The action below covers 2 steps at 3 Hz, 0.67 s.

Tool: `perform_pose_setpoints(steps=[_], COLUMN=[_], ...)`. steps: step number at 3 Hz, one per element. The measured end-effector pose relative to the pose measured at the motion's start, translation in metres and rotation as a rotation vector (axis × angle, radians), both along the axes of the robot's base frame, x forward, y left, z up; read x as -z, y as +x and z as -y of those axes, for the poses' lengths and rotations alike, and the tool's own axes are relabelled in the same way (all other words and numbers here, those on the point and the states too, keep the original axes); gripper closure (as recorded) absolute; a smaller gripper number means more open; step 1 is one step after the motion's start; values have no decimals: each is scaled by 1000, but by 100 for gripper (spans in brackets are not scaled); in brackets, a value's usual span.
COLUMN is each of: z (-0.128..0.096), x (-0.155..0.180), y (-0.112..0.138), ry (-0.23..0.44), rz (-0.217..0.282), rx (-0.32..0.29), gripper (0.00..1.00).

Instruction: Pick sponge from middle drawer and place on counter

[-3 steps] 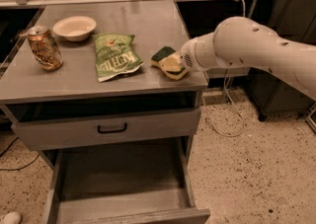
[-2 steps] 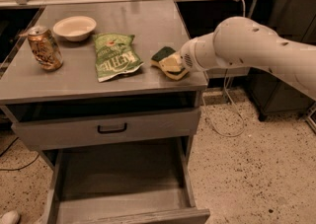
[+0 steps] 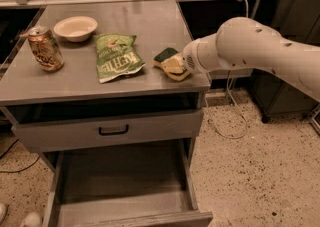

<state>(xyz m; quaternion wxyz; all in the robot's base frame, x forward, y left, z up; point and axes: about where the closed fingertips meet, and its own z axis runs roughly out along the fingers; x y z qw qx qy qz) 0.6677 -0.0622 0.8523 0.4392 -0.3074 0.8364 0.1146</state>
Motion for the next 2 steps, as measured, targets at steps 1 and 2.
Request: perform_pose_setpoints(steps=[1,2], z=[0,0], x=[0,0], y=[0,0], ry=[0,0], rz=[0,0], rx=[0,0], gripper=[0,0])
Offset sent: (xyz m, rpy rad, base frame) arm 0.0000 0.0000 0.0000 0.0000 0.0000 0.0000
